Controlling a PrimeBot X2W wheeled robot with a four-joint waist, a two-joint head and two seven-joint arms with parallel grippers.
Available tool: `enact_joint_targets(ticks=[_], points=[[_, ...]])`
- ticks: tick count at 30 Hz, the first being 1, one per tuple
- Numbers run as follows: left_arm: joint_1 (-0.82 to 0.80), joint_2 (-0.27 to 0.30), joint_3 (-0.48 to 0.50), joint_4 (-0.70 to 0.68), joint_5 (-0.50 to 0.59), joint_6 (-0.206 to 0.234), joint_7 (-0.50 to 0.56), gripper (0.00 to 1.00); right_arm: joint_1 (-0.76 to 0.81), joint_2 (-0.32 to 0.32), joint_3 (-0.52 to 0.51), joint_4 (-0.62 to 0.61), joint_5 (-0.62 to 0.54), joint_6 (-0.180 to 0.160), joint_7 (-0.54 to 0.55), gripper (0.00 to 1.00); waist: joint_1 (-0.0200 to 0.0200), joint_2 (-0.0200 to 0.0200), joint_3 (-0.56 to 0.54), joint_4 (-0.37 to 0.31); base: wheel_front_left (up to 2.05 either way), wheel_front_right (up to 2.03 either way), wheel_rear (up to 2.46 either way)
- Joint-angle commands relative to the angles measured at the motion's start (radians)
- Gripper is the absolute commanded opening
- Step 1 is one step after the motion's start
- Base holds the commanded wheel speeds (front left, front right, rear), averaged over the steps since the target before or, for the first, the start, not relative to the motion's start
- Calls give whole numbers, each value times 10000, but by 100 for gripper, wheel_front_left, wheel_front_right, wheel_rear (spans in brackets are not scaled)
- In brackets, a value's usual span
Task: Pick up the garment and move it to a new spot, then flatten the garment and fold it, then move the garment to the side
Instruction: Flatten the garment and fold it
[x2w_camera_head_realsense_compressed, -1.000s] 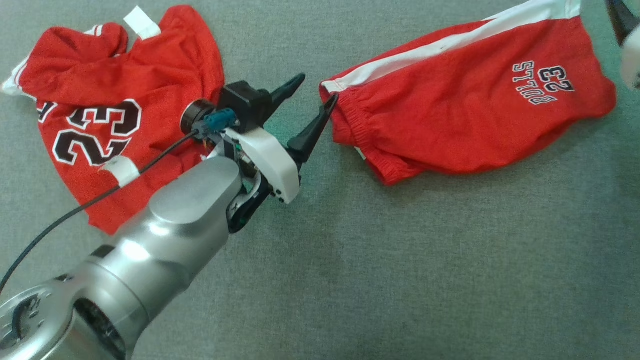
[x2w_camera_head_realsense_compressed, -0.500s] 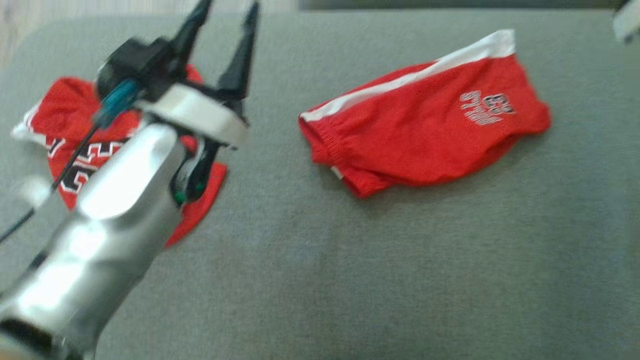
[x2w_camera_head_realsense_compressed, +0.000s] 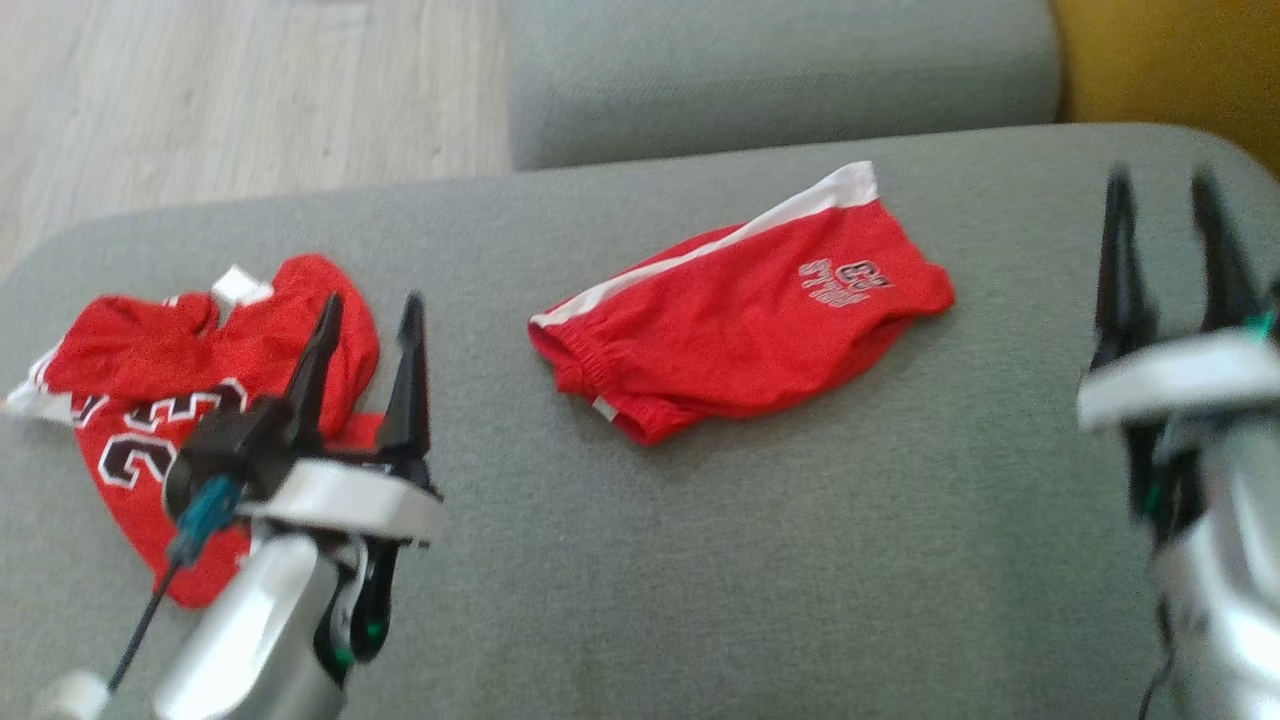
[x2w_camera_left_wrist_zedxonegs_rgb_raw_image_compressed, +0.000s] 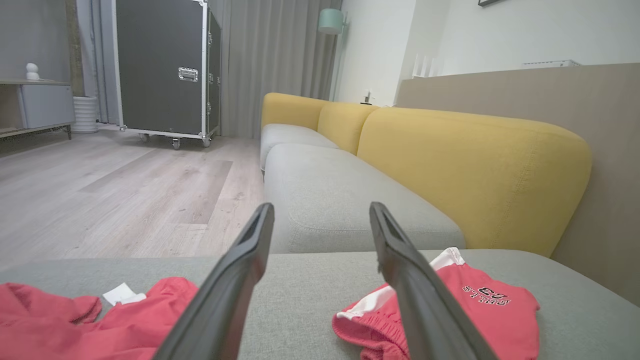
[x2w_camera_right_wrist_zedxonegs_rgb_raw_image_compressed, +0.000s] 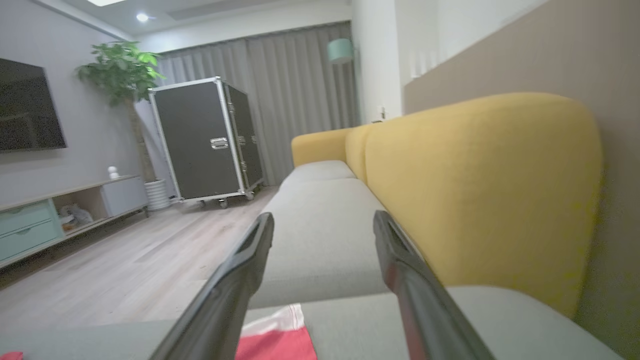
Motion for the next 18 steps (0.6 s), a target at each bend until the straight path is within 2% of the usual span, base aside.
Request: enact_joint_targets(ticks=[1, 5, 9, 18], points=[[-77, 31, 905, -517, 282, -42, -52, 100, 528, 327, -84, -751, -359, 31, -62, 100, 2, -1, -238, -172, 0, 0, 0], [671, -238, 1407, -779, 773, -264, -52, 100, 1515, 904, -319, -1251, -747, 31, -62, 100, 2, -1, -361, -220, 0, 0, 0], [1634, -593, 1989, -1061, 1765, -517, -52, 100, 2602, 1408, -170, -1746, -1112, 31, -62, 100, 2, -1, -491, -249, 0, 0, 0], [3146, -1768, 3347, -1369, 3259, -1179, -53, 100, 4115, 1802, -165, -2622, -1400, 31, -62, 100, 2, -1, -618, -181, 0, 0, 0]])
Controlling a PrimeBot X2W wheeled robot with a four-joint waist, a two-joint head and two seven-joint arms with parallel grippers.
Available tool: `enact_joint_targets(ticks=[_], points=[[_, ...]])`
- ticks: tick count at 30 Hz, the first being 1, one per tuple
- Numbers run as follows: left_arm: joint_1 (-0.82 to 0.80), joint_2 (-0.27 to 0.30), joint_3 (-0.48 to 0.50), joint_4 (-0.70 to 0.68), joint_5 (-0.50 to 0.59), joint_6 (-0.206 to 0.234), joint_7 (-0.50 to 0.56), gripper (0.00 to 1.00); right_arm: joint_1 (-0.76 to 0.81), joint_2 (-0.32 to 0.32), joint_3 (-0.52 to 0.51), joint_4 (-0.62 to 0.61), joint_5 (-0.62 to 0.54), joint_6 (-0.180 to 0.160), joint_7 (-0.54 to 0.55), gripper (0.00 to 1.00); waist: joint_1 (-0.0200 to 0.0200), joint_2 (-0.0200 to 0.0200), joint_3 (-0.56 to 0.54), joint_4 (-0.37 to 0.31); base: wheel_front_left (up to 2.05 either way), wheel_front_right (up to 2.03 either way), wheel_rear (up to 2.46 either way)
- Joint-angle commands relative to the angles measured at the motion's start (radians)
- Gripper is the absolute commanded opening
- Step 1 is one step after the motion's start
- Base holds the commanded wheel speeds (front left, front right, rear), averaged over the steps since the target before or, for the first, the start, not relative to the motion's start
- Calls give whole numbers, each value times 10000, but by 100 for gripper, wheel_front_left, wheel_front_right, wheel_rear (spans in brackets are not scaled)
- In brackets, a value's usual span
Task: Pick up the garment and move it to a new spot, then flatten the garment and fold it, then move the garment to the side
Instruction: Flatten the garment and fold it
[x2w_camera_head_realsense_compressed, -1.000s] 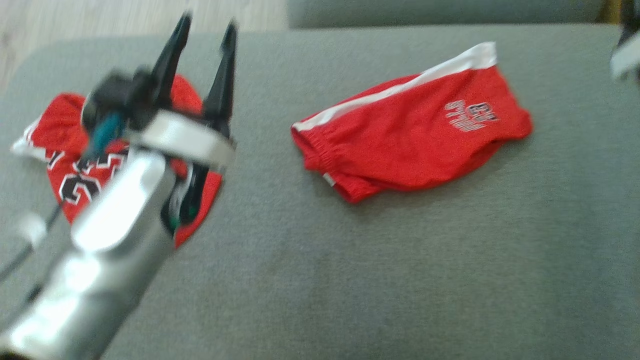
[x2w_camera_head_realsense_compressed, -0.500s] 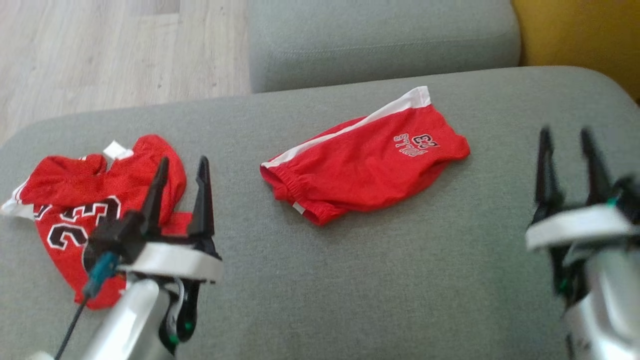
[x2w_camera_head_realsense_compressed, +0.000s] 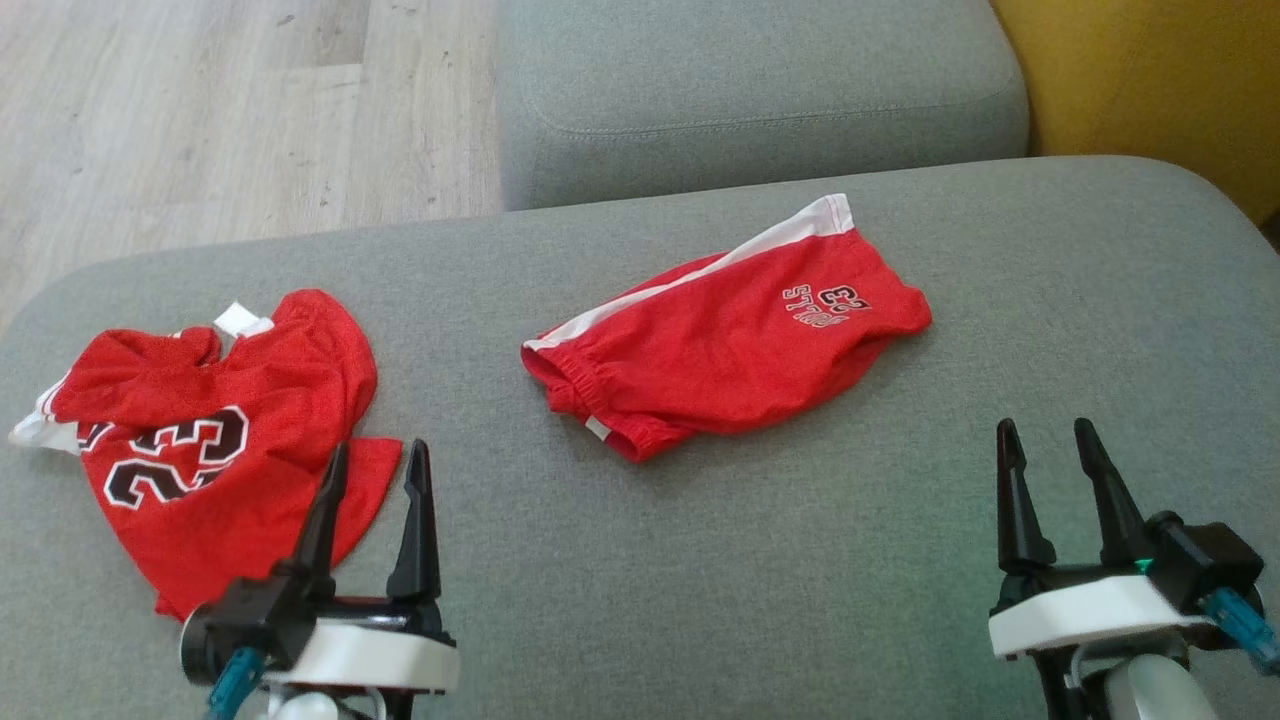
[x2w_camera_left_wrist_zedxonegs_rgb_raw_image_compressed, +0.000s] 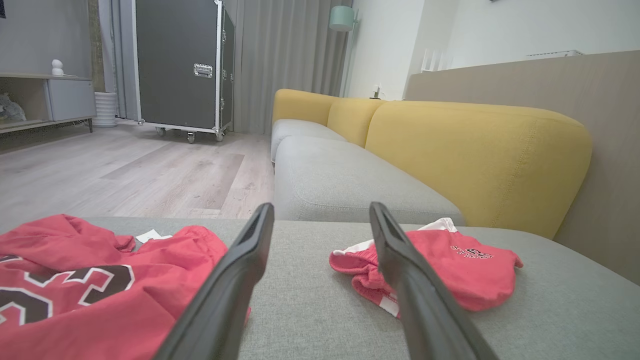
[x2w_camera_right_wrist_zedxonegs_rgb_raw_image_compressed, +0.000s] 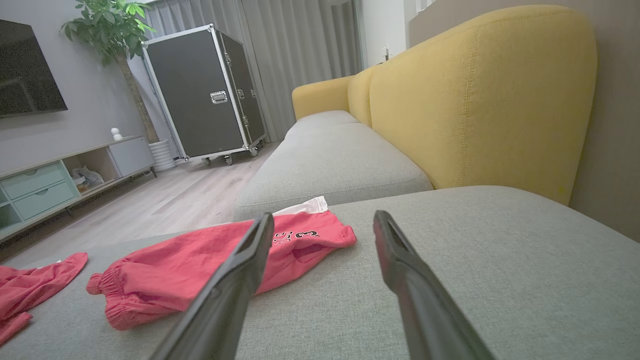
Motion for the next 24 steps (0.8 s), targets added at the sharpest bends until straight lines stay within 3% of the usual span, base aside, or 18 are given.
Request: enact_joint_targets(ticks=[1, 10, 24], points=[[-312, -48, 524, -349, 163, -115, -51, 100, -290, 4, 240, -419, -51, 33, -62, 100, 1, -1, -1, 10, 0, 0, 0], [-155, -629, 1273, -79, 869, -832, -51, 100, -165, 40, 291, -423, -129, 33, -62, 100, 1, -1, -14, 77, 0, 0, 0], [-303, -922, 1631, 142, 1343, -1267, -51, 100, -240, 47, 231, -241, -54, 33, -62, 100, 1, -1, 204, 214, 0, 0, 0]])
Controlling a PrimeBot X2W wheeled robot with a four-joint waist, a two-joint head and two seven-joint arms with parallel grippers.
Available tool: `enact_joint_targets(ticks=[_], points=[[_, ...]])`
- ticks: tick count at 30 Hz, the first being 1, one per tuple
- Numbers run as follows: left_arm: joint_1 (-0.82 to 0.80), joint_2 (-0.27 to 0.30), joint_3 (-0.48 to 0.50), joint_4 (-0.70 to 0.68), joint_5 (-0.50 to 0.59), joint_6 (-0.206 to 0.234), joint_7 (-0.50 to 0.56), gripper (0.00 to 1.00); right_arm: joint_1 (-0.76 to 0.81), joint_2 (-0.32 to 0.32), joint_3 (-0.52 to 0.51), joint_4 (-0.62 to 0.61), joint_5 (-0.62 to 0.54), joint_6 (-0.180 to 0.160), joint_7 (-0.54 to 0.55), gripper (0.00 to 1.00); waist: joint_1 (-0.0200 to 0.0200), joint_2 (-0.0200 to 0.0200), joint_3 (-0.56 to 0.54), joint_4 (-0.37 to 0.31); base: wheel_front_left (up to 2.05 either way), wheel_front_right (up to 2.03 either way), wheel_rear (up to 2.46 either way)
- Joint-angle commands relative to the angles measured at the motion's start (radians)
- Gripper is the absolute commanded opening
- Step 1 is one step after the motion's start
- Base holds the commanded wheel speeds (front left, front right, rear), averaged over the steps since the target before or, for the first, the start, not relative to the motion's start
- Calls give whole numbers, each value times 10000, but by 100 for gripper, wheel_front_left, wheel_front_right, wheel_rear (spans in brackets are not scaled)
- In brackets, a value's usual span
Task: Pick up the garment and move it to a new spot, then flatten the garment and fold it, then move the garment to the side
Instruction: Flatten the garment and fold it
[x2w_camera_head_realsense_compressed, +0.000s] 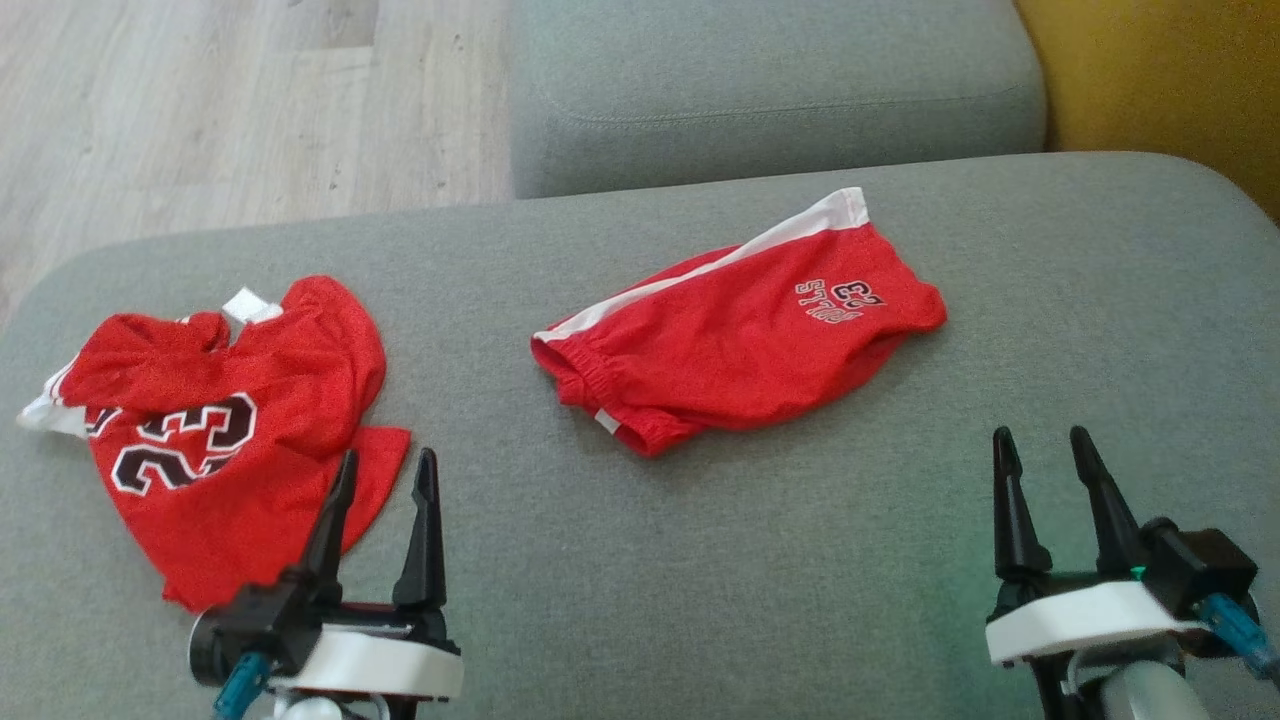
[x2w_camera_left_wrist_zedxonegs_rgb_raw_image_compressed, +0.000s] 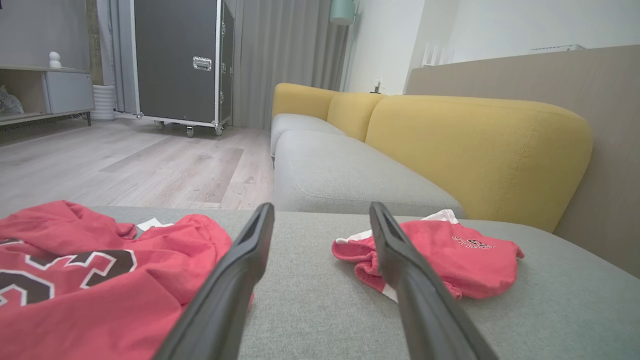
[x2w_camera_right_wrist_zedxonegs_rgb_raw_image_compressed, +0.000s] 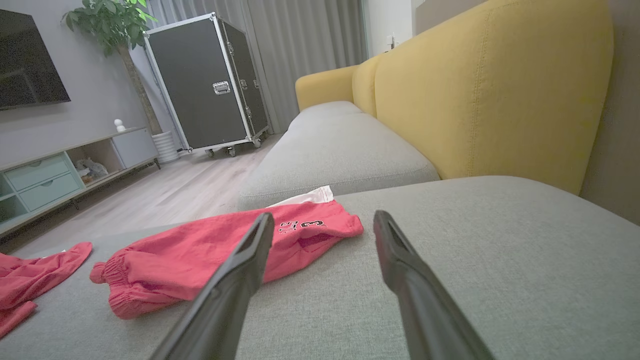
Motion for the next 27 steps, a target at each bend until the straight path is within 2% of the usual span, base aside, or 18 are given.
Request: enact_joint_targets(ticks=[1, 6, 11, 19, 22, 23, 27], points=[[-498, -7, 390, -224, 126, -62, -51, 100, -349, -21, 180, -148, -38, 33, -62, 100, 0, 0, 75, 103, 0, 0, 0], [-649, -34, 240, -138, 177, -129, -51, 100, -791, -21, -103, 449, -242, 33, 13, 100, 0, 0, 326, 381, 0, 0, 0], [-1093, -53, -23, -146, 235, -190, -51, 100, -2209, -21, -768, 1311, -391, 33, 624, 100, 0, 0, 1045, 849, 0, 0, 0], [-1907, -65, -703, -108, 99, -232, -51, 100, -5075, -486, -2277, 3951, -691, 33, 1779, 100, 0, 0, 2019, 1652, 0, 0, 0], [-2153, -66, -963, -63, -1, -184, -51, 100, -5971, -835, -3006, 5058, -1311, 33, 1913, 100, 0, 0, 2281, 1936, 0, 0, 0], [-2302, -66, -1128, -23, -39, -136, -51, 100, -6439, -1042, -3297, 5741, -1929, 33, 1975, 100, 0, 0, 2425, 2096, 0, 0, 0], [-2539, -67, -1446, 13, -164, -50, -51, 100, -7117, -1324, -3925, 6937, -2764, 33, 2116, 100, 0, 0, 2620, 2402, 0, 0, 0]])
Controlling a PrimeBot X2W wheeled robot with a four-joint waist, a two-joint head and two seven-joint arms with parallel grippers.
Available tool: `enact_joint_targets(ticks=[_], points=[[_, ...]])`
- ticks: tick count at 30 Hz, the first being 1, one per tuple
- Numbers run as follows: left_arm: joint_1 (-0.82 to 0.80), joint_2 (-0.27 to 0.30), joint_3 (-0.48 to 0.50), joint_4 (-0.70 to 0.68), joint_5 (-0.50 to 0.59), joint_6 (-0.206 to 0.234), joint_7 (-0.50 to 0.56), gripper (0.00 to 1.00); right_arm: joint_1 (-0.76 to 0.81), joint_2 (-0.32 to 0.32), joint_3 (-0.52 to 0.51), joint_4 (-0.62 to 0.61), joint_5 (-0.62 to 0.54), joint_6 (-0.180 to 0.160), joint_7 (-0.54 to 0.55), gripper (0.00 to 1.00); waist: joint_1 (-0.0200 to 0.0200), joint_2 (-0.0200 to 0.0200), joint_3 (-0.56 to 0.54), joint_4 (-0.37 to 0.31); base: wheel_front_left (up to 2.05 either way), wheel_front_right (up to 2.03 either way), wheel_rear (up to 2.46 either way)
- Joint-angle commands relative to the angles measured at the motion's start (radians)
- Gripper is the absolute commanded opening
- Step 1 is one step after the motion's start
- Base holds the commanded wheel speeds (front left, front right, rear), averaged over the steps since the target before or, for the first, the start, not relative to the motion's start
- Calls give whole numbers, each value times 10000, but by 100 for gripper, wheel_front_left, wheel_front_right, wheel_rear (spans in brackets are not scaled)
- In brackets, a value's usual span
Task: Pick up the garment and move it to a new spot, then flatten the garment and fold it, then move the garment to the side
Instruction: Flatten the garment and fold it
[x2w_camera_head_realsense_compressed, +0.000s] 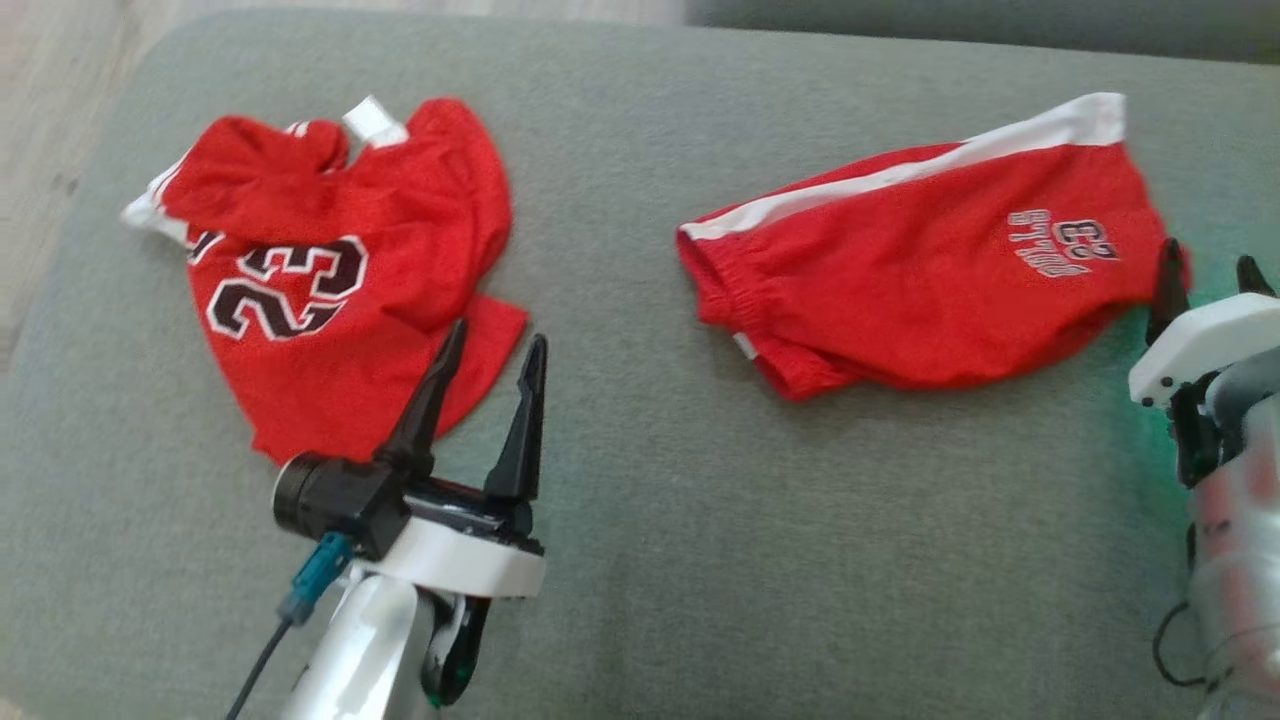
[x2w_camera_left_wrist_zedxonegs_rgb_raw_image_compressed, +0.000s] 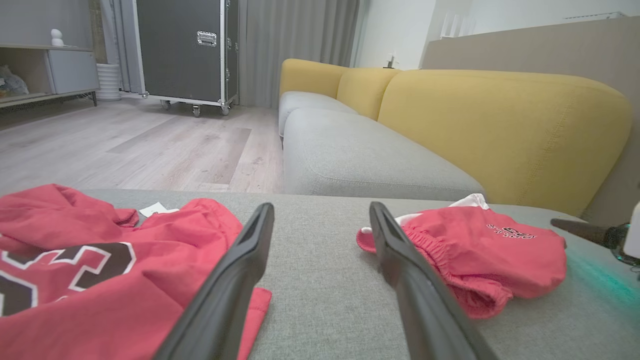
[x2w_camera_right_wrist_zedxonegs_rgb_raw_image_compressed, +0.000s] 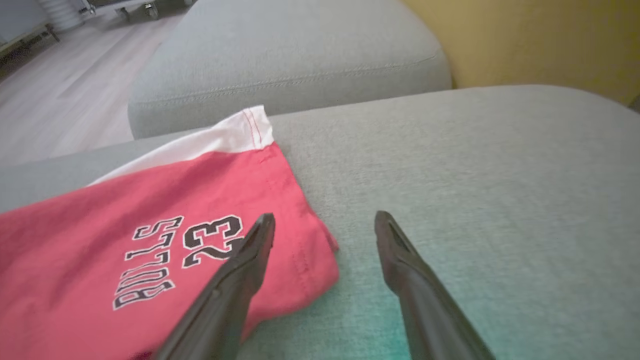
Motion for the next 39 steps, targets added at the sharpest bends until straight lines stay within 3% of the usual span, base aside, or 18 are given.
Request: enact_joint_targets(ticks=[1, 12, 13, 14, 23, 28, 39], points=[[-383, 23, 212, -271, -162, 124, -51, 100, -413, -130, 22, 65, -232, 33, 12, 100, -3, 0, 211, 262, 0, 0, 0], [-482, 23, 32, -168, -526, 295, -51, 100, -1317, -474, -570, 1810, -1389, 33, 246, 100, -3, 0, 571, 457, 0, 0, 0], [-495, 23, 29, -173, -550, 313, -51, 100, -1406, -469, -549, 1924, -1426, 33, 253, 32, -3, 0, 582, 437, 0, 0, 0], [-512, 23, 33, -180, -577, 326, -51, 100, -1497, -465, -515, 2003, -1452, 33, 206, 0, -3, 0, 584, 408, 0, 0, 0], [-392, 22, 248, -265, -619, 389, -51, 100, -1896, -405, -117, 2362, -924, 33, -1078, 0, -3, 0, 124, -152, 0, 0, 0], [-132, 22, 451, -299, -589, 375, -51, 100, -1429, -621, -96, 2475, -81, 33, -1689, 0, -3, 0, -451, -681, 0, 0, 0], [358, 22, 756, -344, -454, 290, -51, 100, -104, -1094, 229, 2300, 972, 33, -2019, 0, -3, 0, -1063, -1314, 0, 0, 0]])
